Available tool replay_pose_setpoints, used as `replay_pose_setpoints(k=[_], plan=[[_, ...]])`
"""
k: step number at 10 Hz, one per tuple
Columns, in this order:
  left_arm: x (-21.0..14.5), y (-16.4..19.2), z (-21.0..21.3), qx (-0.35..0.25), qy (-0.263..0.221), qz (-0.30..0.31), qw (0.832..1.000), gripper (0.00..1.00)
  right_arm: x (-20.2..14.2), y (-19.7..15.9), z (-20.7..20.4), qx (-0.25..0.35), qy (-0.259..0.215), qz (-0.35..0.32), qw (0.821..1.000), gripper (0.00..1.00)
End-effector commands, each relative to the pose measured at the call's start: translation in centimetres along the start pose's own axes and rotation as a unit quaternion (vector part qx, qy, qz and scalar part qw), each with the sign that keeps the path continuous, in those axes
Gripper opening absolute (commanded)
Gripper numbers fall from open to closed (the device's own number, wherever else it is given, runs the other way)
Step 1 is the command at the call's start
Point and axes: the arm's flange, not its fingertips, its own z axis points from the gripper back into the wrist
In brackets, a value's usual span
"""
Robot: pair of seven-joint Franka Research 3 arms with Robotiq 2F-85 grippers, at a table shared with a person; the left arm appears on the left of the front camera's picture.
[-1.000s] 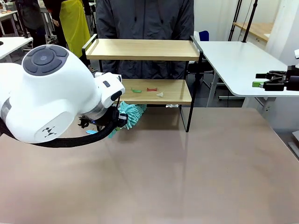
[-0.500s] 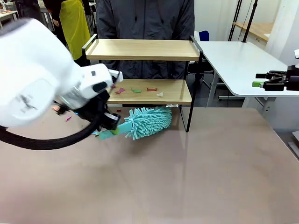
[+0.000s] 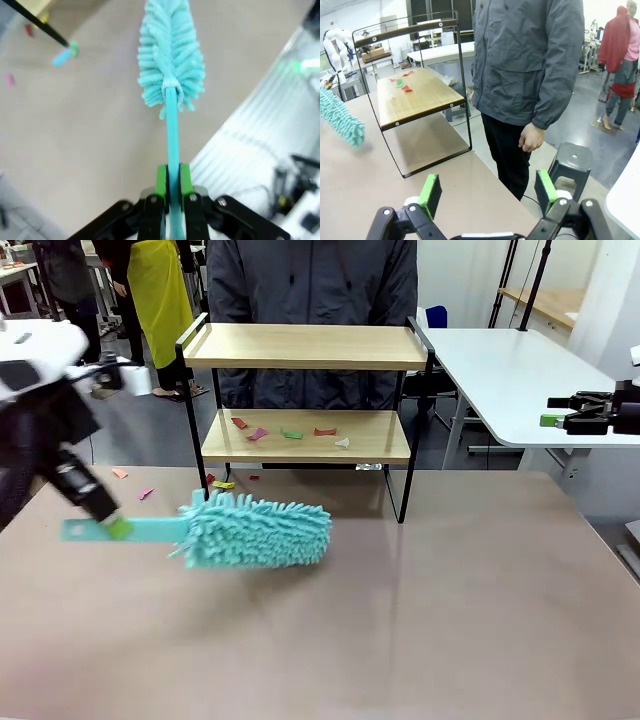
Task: Clean the shelf.
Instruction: Clean the specific section of the Shelf indicated by the human with the Duster.
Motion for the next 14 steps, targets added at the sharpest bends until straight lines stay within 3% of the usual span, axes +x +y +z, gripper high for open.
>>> replay_pose_setpoints(k=[1,2,5,6,7,14], plan=[[-2.1,1.1,2.8,0.001,0.024,-0.074,0.997,0.13,0.8,0.4,-0.2,-0.008,0.007,-0.006,1.000,1.00],[-2.2,1.2,4.4,0.015,0.049,-0.097,0.994,0.13,0.8,0.4,-0.2,-0.008,0.007,-0.006,1.000,1.00],[-1.2,1.4,7.3,0.044,0.066,-0.096,0.992,0.13,0.8,0.4,-0.2,-0.008,0.007,-0.006,1.000,1.00],[-0.5,0.4,6.8,0.105,0.050,-0.075,0.990,0.13,0.8,0.4,-0.2,-0.008,0.007,-0.006,1.000,1.00],[-2.0,0.8,6.7,0.028,0.062,-0.091,0.994,0.13,0.8,0.4,-0.2,-0.008,0.007,-0.006,1.000,1.00],[-2.0,0.8,6.7,0.028,0.062,-0.091,0.994,0.13,0.8,0.4,-0.2,-0.008,0.007,-0.006,1.000,1.00]])
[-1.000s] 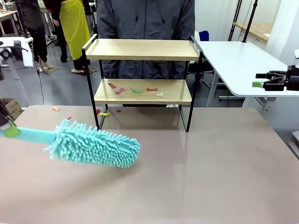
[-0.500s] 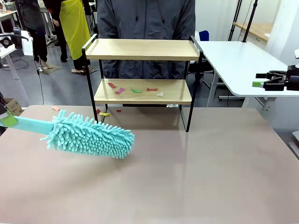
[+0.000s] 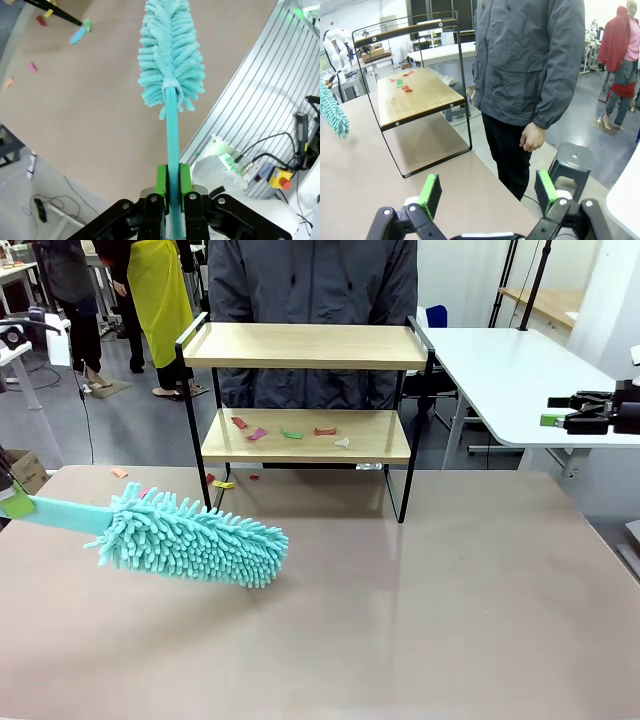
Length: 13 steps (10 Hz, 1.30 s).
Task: Clean the shelf.
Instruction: Clean the specific section of the Shelf indicated by the human with the Duster.
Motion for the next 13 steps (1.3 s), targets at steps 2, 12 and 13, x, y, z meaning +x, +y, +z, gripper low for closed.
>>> replay_pose_setpoints(k=[2,12,13], plan=[[-0.34,-0.03,0.12,-0.011,-0.010,-0.005,1.000,0.13,0.76,0.41,-0.18,-0.008,0.007,-0.006,1.000,1.00],[-0.34,-0.03,0.12,-0.011,-0.010,-0.005,1.000,0.13,0.76,0.41,-0.18,-0.008,0.007,-0.006,1.000,1.00],[-0.34,-0.03,0.12,-0.011,-0.010,-0.005,1.000,0.13,0.76,0.41,-0.18,-0.008,0.007,-0.006,1.000,1.00]])
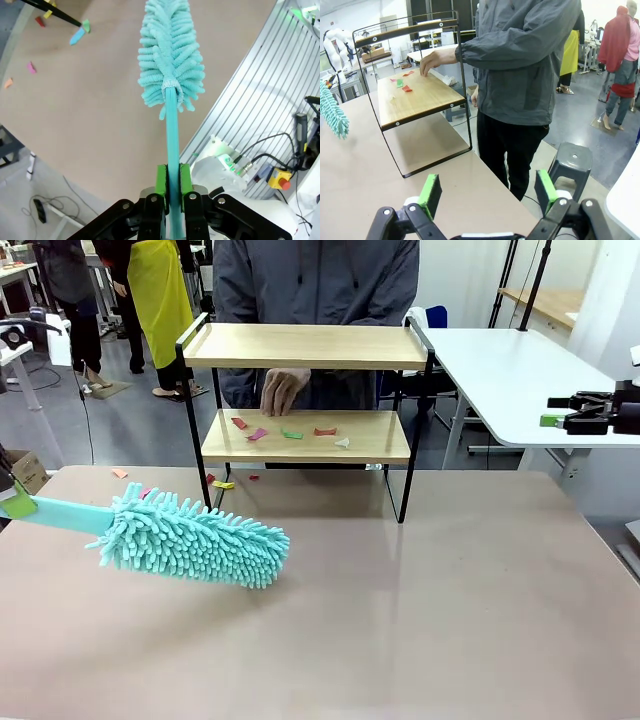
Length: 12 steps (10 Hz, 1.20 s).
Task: Clean the shelf.
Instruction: Clean the specific section of the Shelf indicated by the human with the Duster.
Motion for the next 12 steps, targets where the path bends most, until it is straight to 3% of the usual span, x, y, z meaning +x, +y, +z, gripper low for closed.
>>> replay_pose_setpoints(k=[1,10,12], plan=[[-0.4,0.0,0.1,-0.009,-0.008,-0.006,1.000,0.13,0.8,0.4,-0.2,-0.008,0.007,-0.006,1.000,1.00],[0.0,0.0,0.0,0.000,0.000,0.000,1.000,0.13,0.8,0.4,-0.2,-0.008,0.007,-0.006,1.000,1.00],[2.4,-1.5,1.1,-0.017,-0.032,0.022,0.999,0.13,0.8,0.4,-0.2,-0.008,0.007,-0.006,1.000,1.00]])
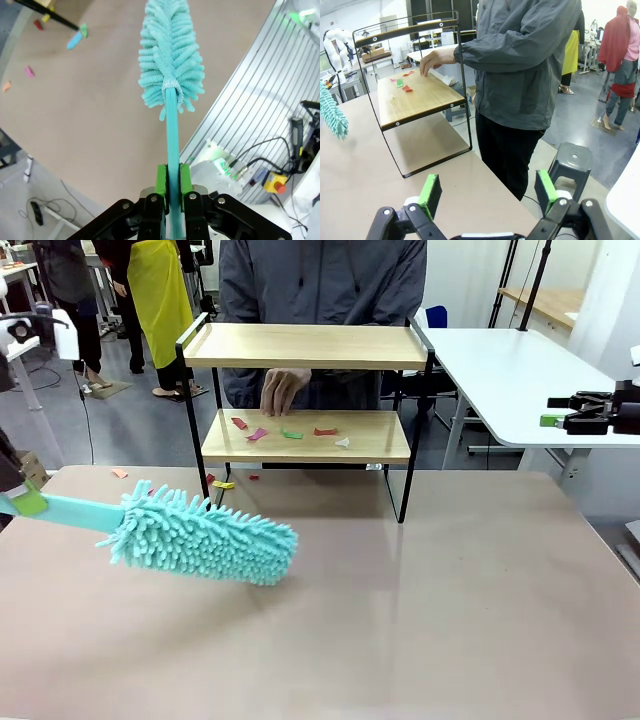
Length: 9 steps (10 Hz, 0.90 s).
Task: Clean the shelf.
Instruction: Clean the specific section of the Shelf indicated by the human with the Duster.
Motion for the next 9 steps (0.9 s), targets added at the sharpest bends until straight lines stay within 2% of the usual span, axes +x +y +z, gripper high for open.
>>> replay_pose_setpoints(k=[1,4,6,7,9], plan=[[2.7,-2.2,1.8,-0.012,-0.047,0.040,0.998,0.13,0.8,0.4,-0.2,-0.008,0.007,-0.006,1.000,1.00],[6.9,-5.1,4.2,-0.051,-0.106,0.094,0.989,0.13,0.8,0.4,-0.2,-0.008,0.007,-0.006,1.000,1.00],[10.9,-7.2,4.9,-0.070,-0.147,0.178,0.971,0.13,0.8,0.4,-0.2,-0.008,0.007,-0.006,1.000,1.00],[12.9,-8.3,4.8,-0.055,-0.166,0.213,0.961,0.13,0.8,0.4,-0.2,-0.008,0.007,-0.006,1.000,1.00],[16.6,-10.3,4.3,0.016,-0.185,0.290,0.939,0.13,0.8,0.4,-0.2,-0.008,0.007,-0.006,1.000,1.00]])
